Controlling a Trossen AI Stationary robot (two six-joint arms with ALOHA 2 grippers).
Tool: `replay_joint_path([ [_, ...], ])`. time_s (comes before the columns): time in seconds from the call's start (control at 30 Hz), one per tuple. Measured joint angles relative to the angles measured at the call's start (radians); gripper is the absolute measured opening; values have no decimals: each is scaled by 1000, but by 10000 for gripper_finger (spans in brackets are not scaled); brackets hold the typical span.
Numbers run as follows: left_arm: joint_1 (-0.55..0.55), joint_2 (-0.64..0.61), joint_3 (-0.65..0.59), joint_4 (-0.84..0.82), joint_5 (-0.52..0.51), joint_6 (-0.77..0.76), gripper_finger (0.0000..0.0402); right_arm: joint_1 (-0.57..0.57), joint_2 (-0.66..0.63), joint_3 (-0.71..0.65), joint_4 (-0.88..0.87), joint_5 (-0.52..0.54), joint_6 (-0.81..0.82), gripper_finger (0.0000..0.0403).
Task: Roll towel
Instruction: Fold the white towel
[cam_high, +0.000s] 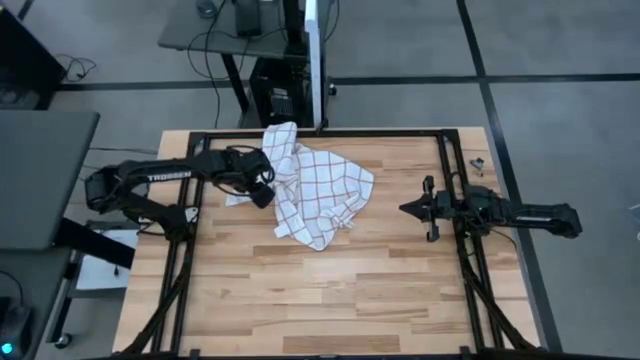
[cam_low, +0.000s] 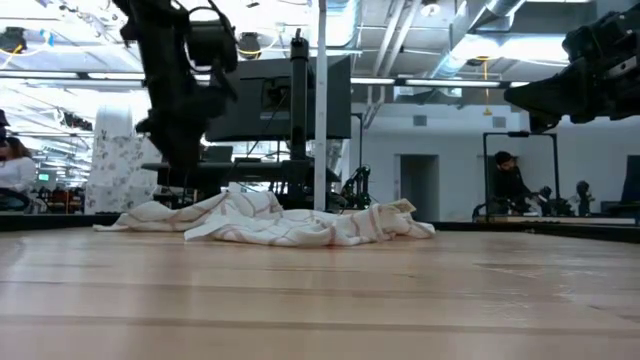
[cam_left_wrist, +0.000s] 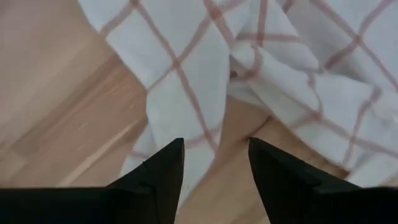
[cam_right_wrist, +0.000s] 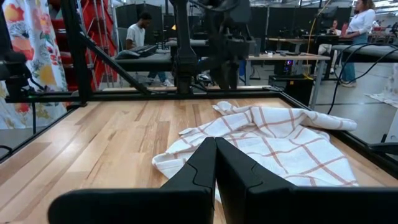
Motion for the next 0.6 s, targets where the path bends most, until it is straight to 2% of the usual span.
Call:
replay_joint_path([
  [0.1, 23, 6, -36, 71, 29, 63, 164, 0, 0, 0, 0, 0, 0, 0],
  [0.3, 41, 96, -63, 112, 46, 187, 164, 0, 0, 0, 0, 0, 0, 0],
  [0.43, 42, 153, -63, 195, 34, 208, 164, 0, 0, 0, 0, 0, 0, 0],
  [0.6, 64, 218, -64, 189, 21, 220, 163, 0, 0, 0, 0, 0, 0, 0],
])
